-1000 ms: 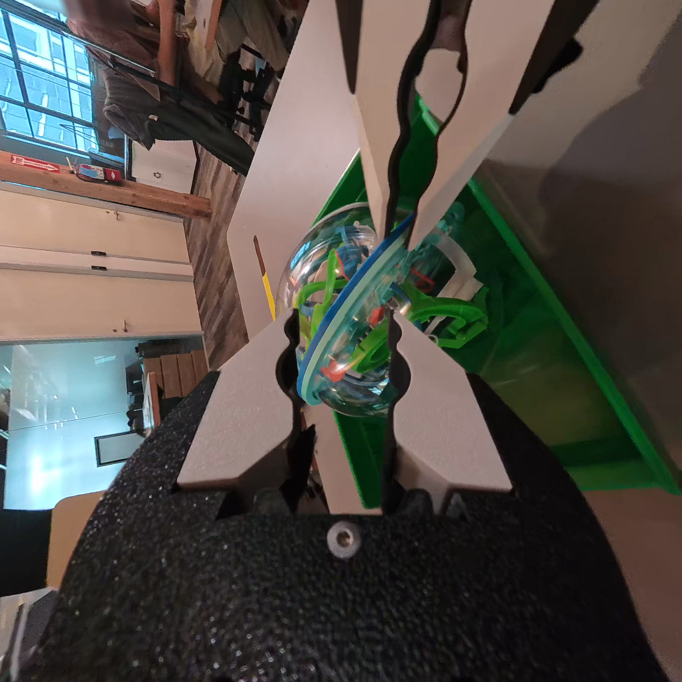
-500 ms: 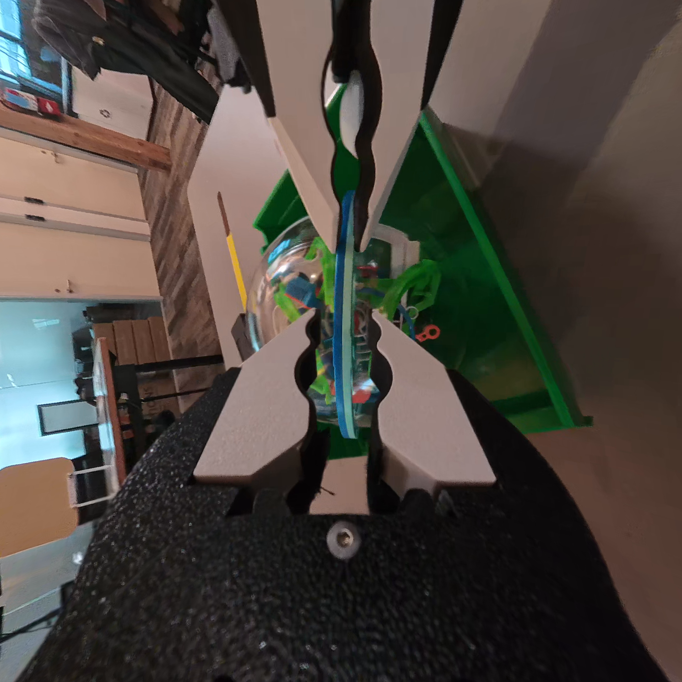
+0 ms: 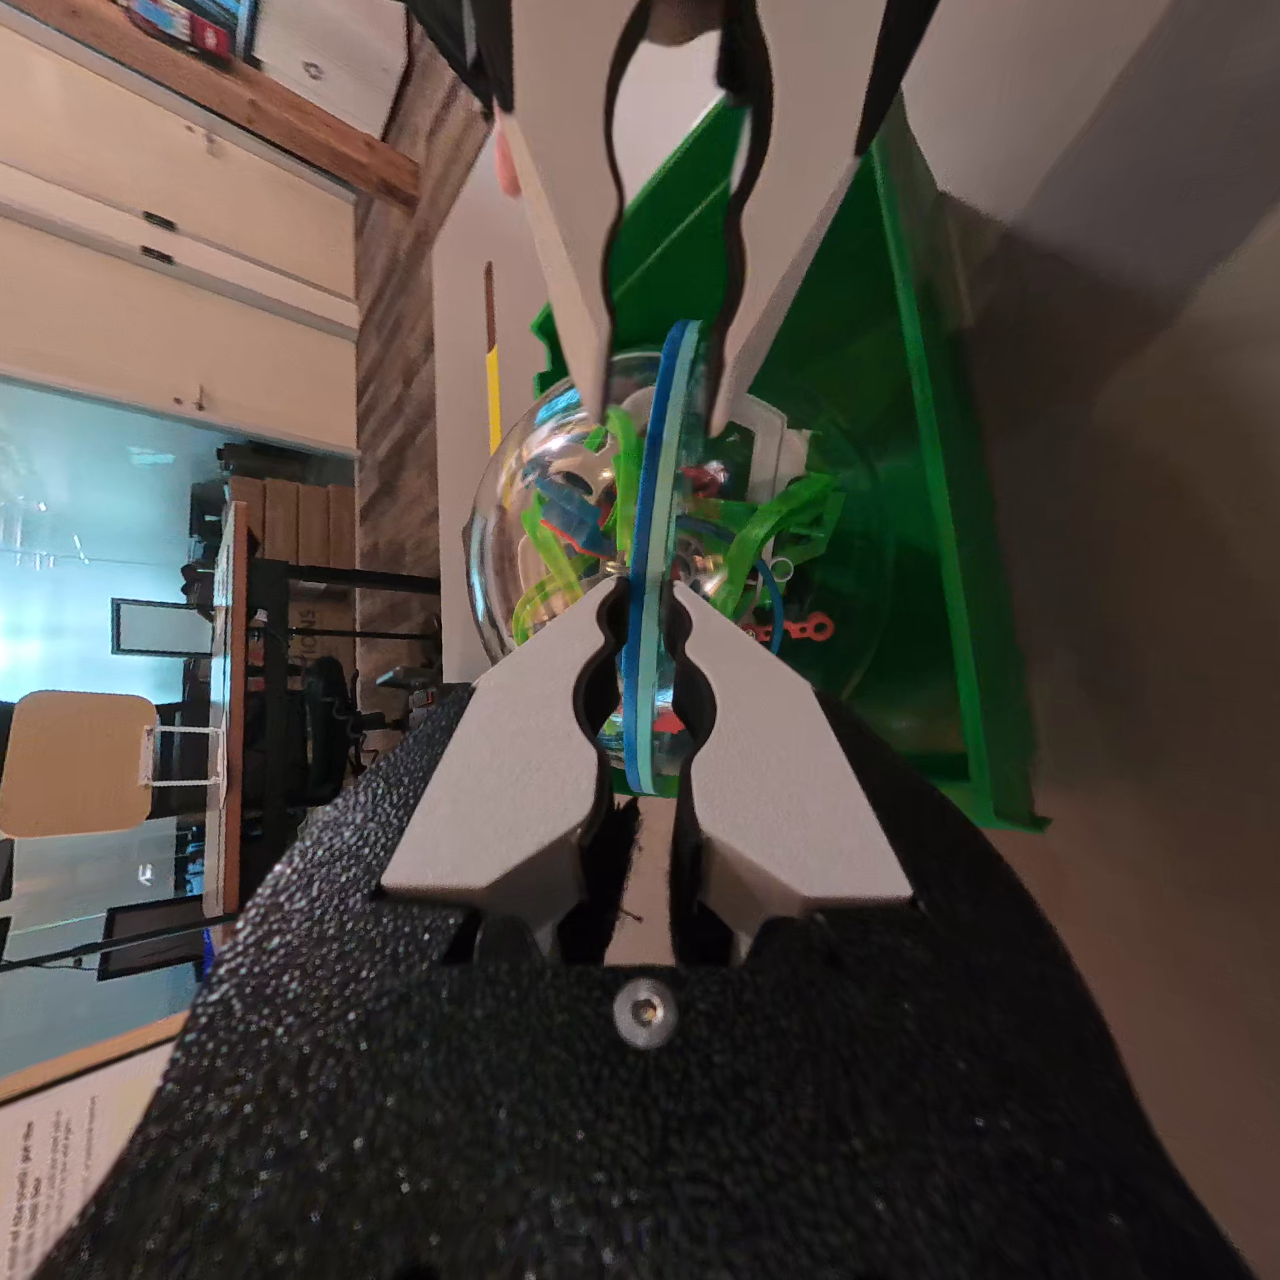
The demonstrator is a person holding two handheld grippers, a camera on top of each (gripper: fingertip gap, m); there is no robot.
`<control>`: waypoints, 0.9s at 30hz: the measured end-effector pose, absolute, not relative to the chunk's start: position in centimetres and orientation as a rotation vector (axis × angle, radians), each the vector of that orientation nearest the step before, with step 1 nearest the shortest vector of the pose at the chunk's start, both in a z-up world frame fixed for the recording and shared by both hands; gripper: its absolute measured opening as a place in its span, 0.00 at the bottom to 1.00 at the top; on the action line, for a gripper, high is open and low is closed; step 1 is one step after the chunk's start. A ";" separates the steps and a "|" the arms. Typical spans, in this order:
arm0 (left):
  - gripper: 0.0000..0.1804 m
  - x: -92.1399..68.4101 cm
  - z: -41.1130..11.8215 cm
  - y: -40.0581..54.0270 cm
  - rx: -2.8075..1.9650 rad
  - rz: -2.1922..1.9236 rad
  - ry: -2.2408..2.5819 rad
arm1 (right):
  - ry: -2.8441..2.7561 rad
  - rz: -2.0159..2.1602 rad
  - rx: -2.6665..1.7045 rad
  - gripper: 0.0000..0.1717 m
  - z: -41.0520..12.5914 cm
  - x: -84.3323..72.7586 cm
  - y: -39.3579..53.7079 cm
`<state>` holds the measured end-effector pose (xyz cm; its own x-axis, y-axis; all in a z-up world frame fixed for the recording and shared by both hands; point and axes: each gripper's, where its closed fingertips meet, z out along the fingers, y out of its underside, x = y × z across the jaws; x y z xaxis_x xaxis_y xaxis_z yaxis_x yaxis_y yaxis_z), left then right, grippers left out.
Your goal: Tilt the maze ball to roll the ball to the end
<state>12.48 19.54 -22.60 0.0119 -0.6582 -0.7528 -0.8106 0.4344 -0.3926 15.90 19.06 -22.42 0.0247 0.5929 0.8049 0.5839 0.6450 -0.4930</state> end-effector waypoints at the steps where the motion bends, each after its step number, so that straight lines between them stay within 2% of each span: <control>1: 0.04 12.3 -22.6 19.6 -1.281 0.184 1.674 | -1.600 0.040 -1.018 0.25 -22.4 16.3 19.3; 3: 0.04 12.0 -22.4 19.8 -1.280 0.152 1.607 | -1.543 0.135 -1.087 0.37 -22.5 17.1 19.7; 5: 0.04 11.8 -22.2 20.0 -1.278 0.105 1.545 | -1.506 0.228 -1.146 0.43 -22.9 17.7 20.1; 7: 0.04 11.7 -22.0 20.2 -1.287 0.049 1.477 | -1.485 0.274 -1.181 0.41 -23.3 18.4 20.7; 10: 0.04 11.5 -21.5 20.7 -1.317 -0.075 1.378 | -1.461 0.293 -1.204 0.29 -23.7 19.0 21.6; 12: 0.04 11.4 -21.3 21.0 -1.336 -0.167 1.318 | -1.419 0.346 -1.214 0.25 -23.3 19.3 22.0; 22: 0.04 10.4 -20.1 22.8 -1.380 -0.507 1.058 | -1.299 0.569 -1.319 0.25 -22.5 19.6 24.7; 24: 0.04 10.1 -20.0 23.2 -1.387 -0.534 1.011 | -1.297 0.602 -1.321 0.30 -22.3 19.5 24.7; 27: 0.04 9.7 -19.7 24.0 -1.400 -0.550 0.942 | -1.312 0.627 -1.304 0.45 -22.3 19.3 24.3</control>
<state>9.71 23.99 -19.74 0.5460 -0.8068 -0.2258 -0.2002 0.1361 -0.9703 19.32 24.31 -22.26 0.2387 0.9139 0.3285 0.3182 0.2460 -0.9156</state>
